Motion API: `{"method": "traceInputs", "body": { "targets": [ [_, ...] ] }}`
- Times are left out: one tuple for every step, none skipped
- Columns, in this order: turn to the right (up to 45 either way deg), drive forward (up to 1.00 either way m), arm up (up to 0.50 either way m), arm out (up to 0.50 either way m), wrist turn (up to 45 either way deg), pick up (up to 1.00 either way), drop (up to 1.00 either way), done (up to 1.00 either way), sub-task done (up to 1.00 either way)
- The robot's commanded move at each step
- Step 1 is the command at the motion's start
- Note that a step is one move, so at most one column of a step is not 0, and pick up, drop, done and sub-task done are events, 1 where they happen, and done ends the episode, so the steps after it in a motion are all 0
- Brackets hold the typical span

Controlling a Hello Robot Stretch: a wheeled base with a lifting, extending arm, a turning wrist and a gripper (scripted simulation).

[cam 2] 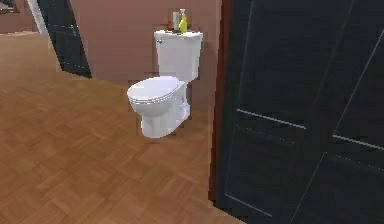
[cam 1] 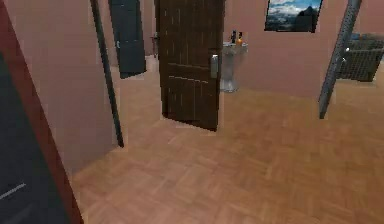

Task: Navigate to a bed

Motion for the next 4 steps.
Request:
{"method": "traceInputs", "body": {
  "targets": [
    [0.0, 0.6, 0.0, 0.0, 0.0, 0.0, 0.0, 0.0, 0.0],
    [-9.0, 0.0, 0.0, 0.0, 0.0, 0.0, 0.0, 0.0, 0.0],
    [0.0, 1.0, 0.0, 0.0, 0.0, 0.0, 0.0, 0.0, 0.0],
    [0.0, 0.8, 0.0, 0.0, 0.0, 0.0, 0.0, 0.0, 0.0]
  ]
}}
